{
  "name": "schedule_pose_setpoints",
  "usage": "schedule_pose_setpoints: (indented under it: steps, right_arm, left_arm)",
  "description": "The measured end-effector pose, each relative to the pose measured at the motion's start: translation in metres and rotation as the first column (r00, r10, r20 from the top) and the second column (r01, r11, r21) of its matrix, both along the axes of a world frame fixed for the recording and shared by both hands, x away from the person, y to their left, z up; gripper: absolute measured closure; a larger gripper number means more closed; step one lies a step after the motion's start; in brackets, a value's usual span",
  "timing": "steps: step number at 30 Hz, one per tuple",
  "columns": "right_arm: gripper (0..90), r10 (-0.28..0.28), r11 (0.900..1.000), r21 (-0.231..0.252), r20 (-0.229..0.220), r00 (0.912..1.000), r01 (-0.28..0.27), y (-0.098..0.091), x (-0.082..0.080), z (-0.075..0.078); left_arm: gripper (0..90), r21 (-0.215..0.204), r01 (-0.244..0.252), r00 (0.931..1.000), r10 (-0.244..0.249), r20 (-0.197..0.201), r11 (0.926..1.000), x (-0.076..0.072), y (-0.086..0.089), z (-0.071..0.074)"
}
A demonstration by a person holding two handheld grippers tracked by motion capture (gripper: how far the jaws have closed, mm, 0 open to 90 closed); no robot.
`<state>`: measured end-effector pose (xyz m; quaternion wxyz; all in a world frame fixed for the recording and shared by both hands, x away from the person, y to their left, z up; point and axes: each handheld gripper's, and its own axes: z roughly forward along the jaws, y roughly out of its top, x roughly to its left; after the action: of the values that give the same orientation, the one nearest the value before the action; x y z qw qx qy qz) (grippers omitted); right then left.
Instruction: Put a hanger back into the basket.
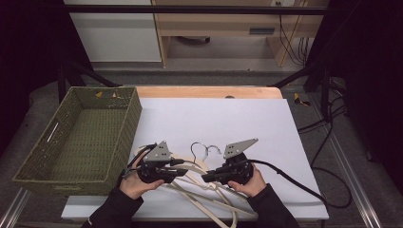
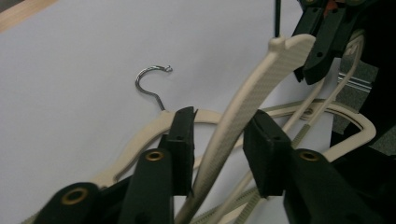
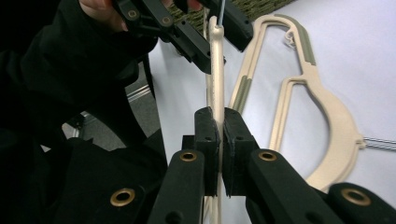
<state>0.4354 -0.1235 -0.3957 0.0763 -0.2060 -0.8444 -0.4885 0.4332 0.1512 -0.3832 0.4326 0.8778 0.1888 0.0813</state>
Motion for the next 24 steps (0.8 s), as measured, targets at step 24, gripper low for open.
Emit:
schedule_pose_setpoints:
  steps: [24]
  right_arm:
    - [63.0, -0.182, 0.981, -0.026, 0.216, 0.9592, 0.192, -0.003, -0.002, 0.001]
  left_arm:
    - [85.0, -0.029, 0.003, 0.9986, -0.005, -0.052, 0.9996, -0.017, -0.006, 0.011]
